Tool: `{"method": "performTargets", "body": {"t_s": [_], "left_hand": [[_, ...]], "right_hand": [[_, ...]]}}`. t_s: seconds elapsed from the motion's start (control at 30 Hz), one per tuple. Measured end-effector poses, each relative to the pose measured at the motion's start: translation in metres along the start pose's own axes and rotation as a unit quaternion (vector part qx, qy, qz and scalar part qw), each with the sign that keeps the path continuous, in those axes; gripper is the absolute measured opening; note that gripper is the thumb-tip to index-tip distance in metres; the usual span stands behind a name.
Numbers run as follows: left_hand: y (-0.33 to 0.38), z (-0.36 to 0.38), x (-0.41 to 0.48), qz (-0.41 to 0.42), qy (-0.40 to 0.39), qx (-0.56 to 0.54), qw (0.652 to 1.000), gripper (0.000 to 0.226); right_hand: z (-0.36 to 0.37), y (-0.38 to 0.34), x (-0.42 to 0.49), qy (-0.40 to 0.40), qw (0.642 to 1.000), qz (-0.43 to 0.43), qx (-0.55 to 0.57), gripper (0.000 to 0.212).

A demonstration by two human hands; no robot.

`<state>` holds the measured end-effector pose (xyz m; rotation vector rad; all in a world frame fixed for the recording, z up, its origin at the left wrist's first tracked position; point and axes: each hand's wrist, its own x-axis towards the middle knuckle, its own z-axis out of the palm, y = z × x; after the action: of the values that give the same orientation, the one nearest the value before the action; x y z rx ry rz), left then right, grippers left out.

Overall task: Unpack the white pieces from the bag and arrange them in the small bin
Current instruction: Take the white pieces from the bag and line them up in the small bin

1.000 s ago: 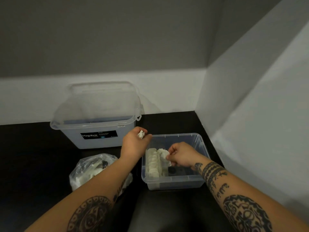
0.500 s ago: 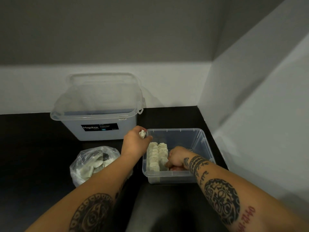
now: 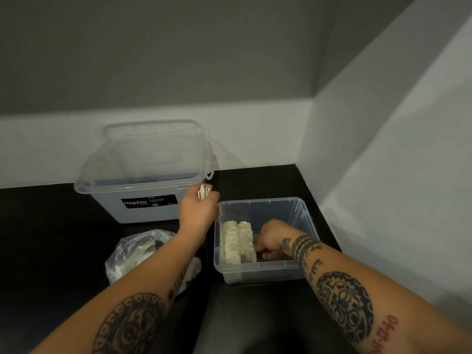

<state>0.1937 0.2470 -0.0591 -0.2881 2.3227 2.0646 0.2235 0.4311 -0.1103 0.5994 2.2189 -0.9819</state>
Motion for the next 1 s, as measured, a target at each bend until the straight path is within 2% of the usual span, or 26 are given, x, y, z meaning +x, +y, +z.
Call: {"method": "performTargets", "body": {"t_s": [0.13,0.23,0.37,0.47,0.6,0.73,0.87,1.0], "left_hand": [[0.01,0.009,-0.002,-0.058,-0.067,-0.083,0.993,0.019],[0.011,0.014,-0.007,-0.086,-0.131,-0.087,0.984,0.021],[0.011,0.016,-0.014,-0.024,-0.186,-0.054,0.981,0.024],[0.012,0.017,-0.016,0.002,-0.194,-0.041,0.98,0.033],[0.012,0.019,-0.017,0.019,-0.2,-0.02,0.979,0.039],[0.01,0.015,-0.017,0.036,-0.196,-0.009,0.98,0.025],[0.009,0.013,-0.017,0.027,-0.202,-0.009,0.979,0.01],[0.009,0.008,-0.014,-0.001,-0.22,-0.044,0.974,0.007]], "right_hand": [[-0.018,-0.009,-0.024,0.037,0.994,-0.051,0.086,0.017],[-0.028,-0.017,-0.038,0.073,0.978,-0.134,0.144,0.011],[-0.035,-0.024,-0.053,0.117,0.931,-0.247,0.242,0.014],[-0.035,-0.027,-0.064,0.123,0.914,-0.295,0.25,0.017],[-0.035,-0.027,-0.067,0.15,0.918,-0.295,0.221,0.01],[-0.036,-0.024,-0.066,0.176,0.92,-0.291,0.195,0.009],[-0.035,-0.024,-0.067,0.166,0.914,-0.303,0.212,0.013],[-0.03,-0.024,-0.067,0.111,0.918,-0.305,0.228,0.02]]}}
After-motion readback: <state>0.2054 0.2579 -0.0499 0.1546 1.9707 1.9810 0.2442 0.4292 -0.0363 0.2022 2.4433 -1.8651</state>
